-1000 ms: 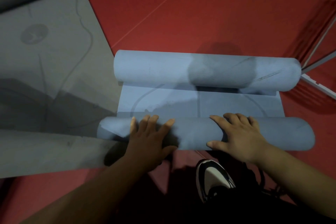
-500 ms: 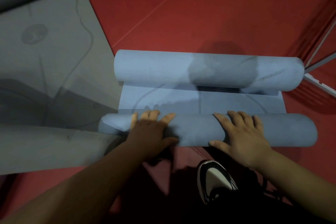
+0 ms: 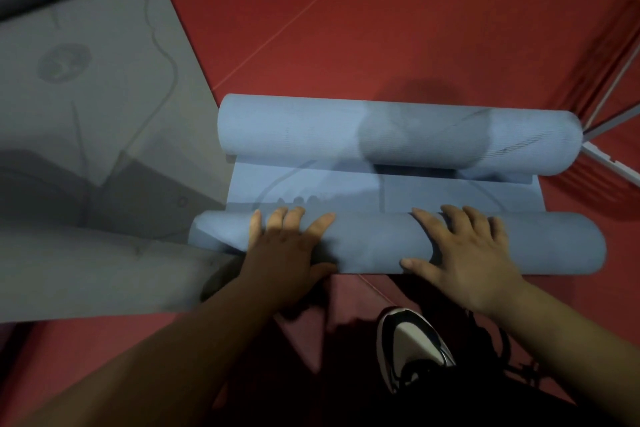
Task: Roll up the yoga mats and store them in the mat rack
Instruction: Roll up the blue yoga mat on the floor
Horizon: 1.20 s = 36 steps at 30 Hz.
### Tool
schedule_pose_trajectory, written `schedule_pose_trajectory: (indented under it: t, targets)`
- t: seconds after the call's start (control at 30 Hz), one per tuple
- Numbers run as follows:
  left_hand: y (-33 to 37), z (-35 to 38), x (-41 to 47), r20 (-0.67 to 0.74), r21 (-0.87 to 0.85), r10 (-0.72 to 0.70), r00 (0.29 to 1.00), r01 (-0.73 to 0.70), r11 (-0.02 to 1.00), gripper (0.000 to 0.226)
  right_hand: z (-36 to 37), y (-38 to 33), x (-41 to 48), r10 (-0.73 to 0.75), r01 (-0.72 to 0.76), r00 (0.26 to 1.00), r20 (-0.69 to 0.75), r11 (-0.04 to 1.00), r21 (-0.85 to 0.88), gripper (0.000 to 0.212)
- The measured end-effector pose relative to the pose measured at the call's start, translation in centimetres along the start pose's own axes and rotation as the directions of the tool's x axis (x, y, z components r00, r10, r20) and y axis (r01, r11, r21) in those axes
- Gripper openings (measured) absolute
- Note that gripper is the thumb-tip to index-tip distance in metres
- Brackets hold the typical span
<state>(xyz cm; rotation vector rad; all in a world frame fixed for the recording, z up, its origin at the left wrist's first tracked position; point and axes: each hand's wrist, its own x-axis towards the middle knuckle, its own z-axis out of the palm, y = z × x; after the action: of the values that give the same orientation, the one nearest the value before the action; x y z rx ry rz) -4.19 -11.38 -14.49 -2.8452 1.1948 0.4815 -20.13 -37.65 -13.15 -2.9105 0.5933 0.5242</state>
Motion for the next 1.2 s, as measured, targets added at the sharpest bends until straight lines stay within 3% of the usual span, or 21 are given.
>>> schedule_pose_trajectory:
  t: [0.27, 0.57, 0.67, 0.8, 0.93, 1.1, 1.2]
  targets:
    - [-0.1, -1.0, 0.7, 0.026, -0.004, 0.0, 1.0, 0.0, 1.0, 0.091, 0.3, 0.3, 0.0, 0.015, -0.015, 1.0, -0.023, 1.0, -0.022, 0.091]
    - [0.1, 1.0, -0.7, -0.176, 0.007, 0.001, 0.984, 0.001, 1.0, 0.085, -1.4, 0.6, 1.9, 0.028, -0.03, 0.995, 0.098, 0.999, 0.013, 0.098]
    - [0.2, 0.6, 0.1, -0.133, -0.002, -0.036, 0.991, 0.036, 0.999, 0.083, -1.3, 0.7, 2.0, 0.019, -0.02, 0.996, 0.088, 1.0, 0.005, 0.097]
    - [-0.1, 0.0, 0.8, -0.095, 0.019, -0.038, 0.995, 0.04, 0.999, 0.085, -0.8, 0.6, 1.7, -0.004, 0.003, 0.998, -0.058, 1.0, -0.011, 0.091]
    - [-0.3, -0.6, 1.4, -0.09, 0.025, -0.021, 0.996, 0.023, 0.999, 0.088, 0.3, 0.7, 1.2, -0.029, 0.025, 0.993, -0.116, 0.999, -0.031, 0.088]
    - [-0.4, -1.2, 2.0, -0.047, 0.009, -0.016, 0.999, 0.017, 1.0, 0.088, -0.6, 1.3, 2.1, -0.032, 0.031, 0.998, -0.05, 0.999, -0.037, 0.094]
    - [-0.6, -0.8, 2.0, -0.12, 0.03, -0.017, 0.993, 0.021, 0.999, 0.091, -1.4, 1.3, 2.9, -0.013, 0.013, 1.0, 0.005, 1.0, -0.023, 0.1]
